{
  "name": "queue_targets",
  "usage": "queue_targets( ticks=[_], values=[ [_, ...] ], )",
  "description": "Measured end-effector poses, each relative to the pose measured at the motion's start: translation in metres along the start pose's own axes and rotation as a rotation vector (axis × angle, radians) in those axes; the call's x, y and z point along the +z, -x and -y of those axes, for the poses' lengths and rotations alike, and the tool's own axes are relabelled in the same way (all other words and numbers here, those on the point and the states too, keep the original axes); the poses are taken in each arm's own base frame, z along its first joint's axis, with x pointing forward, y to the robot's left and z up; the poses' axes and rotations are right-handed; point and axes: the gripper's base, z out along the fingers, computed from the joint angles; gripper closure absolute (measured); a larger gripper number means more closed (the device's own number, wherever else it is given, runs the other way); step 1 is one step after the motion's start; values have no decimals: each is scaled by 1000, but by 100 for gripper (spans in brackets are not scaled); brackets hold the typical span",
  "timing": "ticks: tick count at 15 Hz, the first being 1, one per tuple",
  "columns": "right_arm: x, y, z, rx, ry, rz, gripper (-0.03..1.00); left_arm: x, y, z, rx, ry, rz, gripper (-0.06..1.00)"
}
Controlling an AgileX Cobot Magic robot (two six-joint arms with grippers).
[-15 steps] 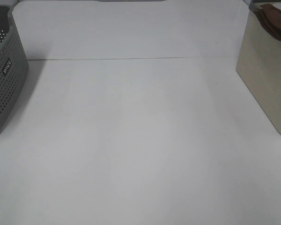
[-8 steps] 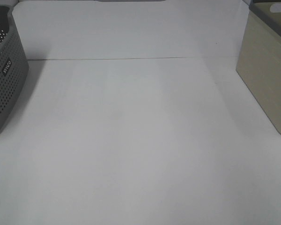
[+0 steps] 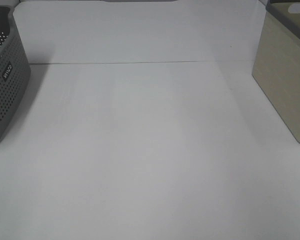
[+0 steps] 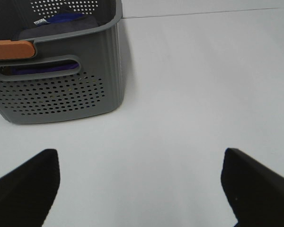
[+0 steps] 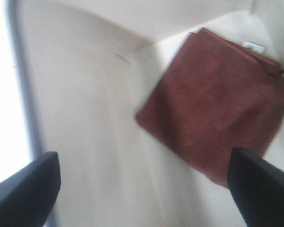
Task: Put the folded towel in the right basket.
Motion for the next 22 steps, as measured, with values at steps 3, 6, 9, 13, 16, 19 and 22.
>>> queue_targets(
  ticks=[3, 6, 9, 13, 16, 19, 22],
  values=[
    [-26, -5, -27, -48, 103, -23, 7, 0, 0, 0, 0, 0, 0, 7],
    [-39, -16, -87, -204, 107, -53, 7, 0, 0, 0, 0, 0, 0, 7],
    [-60, -29, -133, -331, 9, -37, 7, 0, 0, 0, 0, 0, 0, 7],
    [-107, -50, -163, -421, -36, 41, 7, 0, 0, 0, 0, 0, 0, 7],
    [-142, -81, -157, -428, -54, 63, 7, 0, 0, 0, 0, 0, 0, 7],
    [-170, -125, -145, -413, -65, 62, 7, 0, 0, 0, 0, 0, 0, 7],
    [-187, -189, -126, -394, -68, 38, 7, 0, 0, 0, 0, 0, 0, 7]
  ],
)
